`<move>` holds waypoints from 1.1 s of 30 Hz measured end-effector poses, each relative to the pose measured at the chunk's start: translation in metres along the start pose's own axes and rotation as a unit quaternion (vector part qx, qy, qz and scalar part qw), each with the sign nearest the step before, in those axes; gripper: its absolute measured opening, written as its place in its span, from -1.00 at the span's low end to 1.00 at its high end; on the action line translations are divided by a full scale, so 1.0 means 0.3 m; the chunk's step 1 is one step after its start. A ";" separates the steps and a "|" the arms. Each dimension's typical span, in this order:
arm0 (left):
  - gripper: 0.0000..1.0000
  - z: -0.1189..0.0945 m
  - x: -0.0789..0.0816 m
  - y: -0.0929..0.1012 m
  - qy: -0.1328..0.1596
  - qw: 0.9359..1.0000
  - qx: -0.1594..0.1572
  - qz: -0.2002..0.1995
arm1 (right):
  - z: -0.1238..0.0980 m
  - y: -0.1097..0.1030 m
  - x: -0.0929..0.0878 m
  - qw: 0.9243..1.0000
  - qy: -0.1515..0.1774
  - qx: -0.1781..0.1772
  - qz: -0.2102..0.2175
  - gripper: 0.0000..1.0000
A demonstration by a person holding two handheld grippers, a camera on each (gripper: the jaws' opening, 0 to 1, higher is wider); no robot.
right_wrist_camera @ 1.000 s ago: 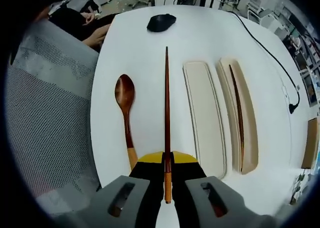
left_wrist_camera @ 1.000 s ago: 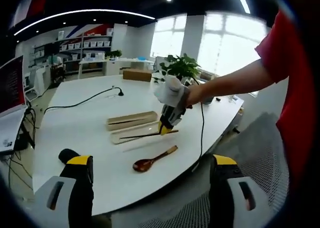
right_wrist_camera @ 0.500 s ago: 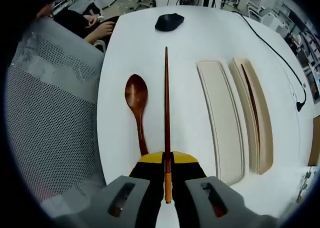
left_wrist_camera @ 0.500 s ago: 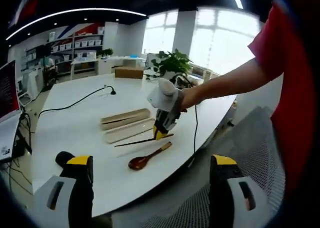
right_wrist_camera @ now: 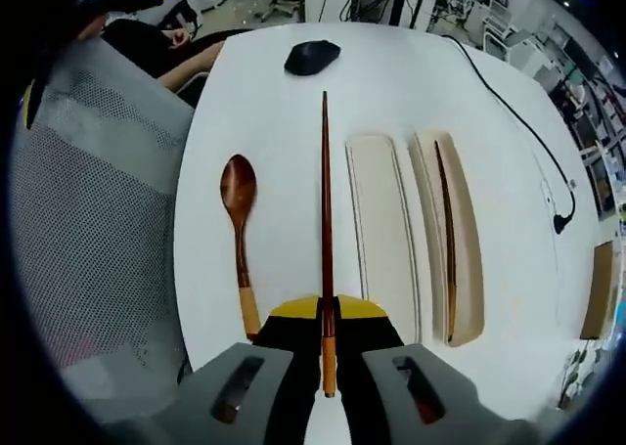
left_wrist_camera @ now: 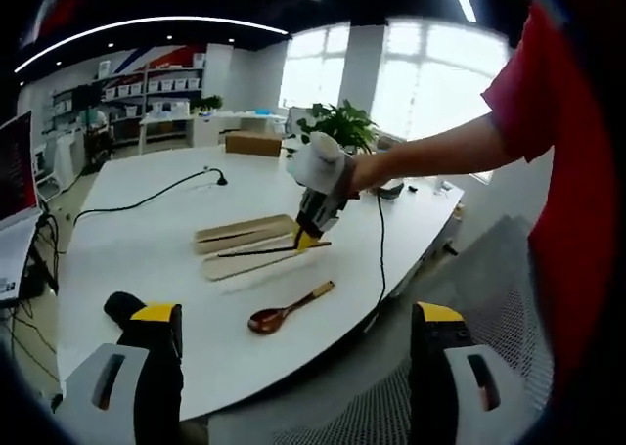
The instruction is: Arrange the utensils inside the cutlery case until each visible utensil rests in its matching compartment.
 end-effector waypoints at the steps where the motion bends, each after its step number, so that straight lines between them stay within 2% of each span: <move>1: 0.95 -0.005 0.004 -0.003 0.002 1.000 0.005 0.007 | -0.006 0.004 -0.001 1.000 0.002 0.002 -0.002 -0.99; 2: 0.95 -0.004 0.003 -0.004 0.002 1.000 0.011 0.021 | -0.014 0.014 -0.003 1.000 0.000 0.000 -0.007 -0.99; 4: 0.98 0.003 -0.009 0.002 -0.011 1.000 0.003 0.016 | -0.037 0.024 -0.011 1.000 -0.008 0.005 -0.027 -0.99; 6: 0.98 0.003 -0.008 0.002 -0.010 1.000 0.004 0.016 | -0.066 0.028 -0.010 0.999 -0.011 0.010 -0.041 -0.99; 9: 0.98 0.003 -0.005 -0.004 -0.005 1.000 0.005 0.009 | -0.115 0.068 -0.007 0.999 -0.011 0.000 -0.039 -0.99; 13: 0.97 0.008 -0.009 -0.002 -0.013 1.000 0.005 0.013 | -0.160 0.103 -0.009 0.999 -0.010 -0.010 -0.042 -0.99; 17: 0.94 0.012 -0.011 -0.004 -0.014 1.000 0.007 0.011 | -0.163 0.107 -0.012 0.999 -0.005 -0.008 -0.040 -0.99; 24: 0.84 0.019 -0.021 -0.014 -0.026 0.999 0.017 0.013 | -0.148 0.114 -0.022 0.998 -0.016 -0.003 -0.053 -0.99; 26: 0.84 0.020 -0.016 -0.017 -0.022 1.000 0.019 0.009 | -0.144 0.112 -0.020 0.998 -0.019 0.001 -0.062 -0.99; 28: 0.85 0.023 -0.016 -0.017 -0.022 1.000 0.017 0.006 | -0.139 0.126 -0.028 0.996 -0.035 -0.009 -0.085 -0.99; 29: 0.84 0.024 -0.018 -0.018 -0.024 1.000 0.018 0.006 | -0.138 0.126 -0.028 0.996 -0.034 -0.007 -0.083 -0.99; 31: 0.82 0.024 -0.022 -0.020 -0.028 0.999 0.020 0.007 | -0.139 0.117 -0.011 0.998 -0.014 0.014 -0.058 -0.99; 33: 0.81 0.026 -0.024 -0.022 -0.030 0.999 0.020 0.006 | -0.143 0.110 -0.008 0.998 -0.010 0.036 -0.052 -0.99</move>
Point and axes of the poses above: the point that each gripper's makers call its tool centre point, and the gripper's own axes: z roughly forward along the fingers, y roughly to its right, x roughly out of its top, the point moved 3 cm from there along -z, roughly backward along the fingers
